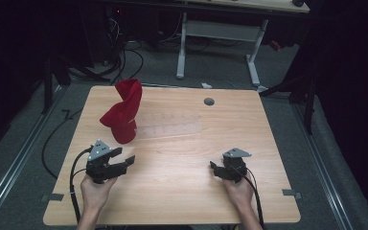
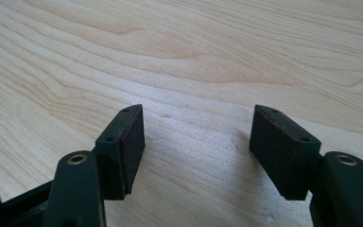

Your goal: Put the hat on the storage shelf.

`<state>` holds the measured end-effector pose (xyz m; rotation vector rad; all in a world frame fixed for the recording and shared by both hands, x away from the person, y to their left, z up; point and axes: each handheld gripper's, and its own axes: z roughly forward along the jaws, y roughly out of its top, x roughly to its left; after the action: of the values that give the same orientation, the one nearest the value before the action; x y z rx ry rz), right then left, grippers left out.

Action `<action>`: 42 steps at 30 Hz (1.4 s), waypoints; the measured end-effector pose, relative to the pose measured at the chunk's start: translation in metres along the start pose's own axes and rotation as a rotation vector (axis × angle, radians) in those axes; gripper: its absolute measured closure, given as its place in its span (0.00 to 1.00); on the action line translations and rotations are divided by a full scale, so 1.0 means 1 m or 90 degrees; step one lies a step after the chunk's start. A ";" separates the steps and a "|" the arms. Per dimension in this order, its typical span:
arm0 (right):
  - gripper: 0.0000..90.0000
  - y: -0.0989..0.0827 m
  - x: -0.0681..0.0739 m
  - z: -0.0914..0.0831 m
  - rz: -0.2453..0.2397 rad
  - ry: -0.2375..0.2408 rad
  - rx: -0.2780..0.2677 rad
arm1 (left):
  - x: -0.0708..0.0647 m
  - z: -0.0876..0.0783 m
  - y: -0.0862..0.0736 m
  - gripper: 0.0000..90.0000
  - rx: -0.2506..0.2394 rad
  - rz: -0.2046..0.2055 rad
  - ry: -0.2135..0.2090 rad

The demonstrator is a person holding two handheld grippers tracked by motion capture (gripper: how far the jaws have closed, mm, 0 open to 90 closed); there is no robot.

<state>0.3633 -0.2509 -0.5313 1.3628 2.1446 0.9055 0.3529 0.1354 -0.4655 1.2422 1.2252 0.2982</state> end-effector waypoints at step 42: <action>0.40 0.000 0.000 0.000 0.000 0.000 0.001 | 0.002 0.035 -0.049 0.43 0.077 0.020 0.022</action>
<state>0.3631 -0.2508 -0.5312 1.3636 2.1454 0.9053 0.3623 0.0995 -0.5133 1.3672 1.2691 0.2729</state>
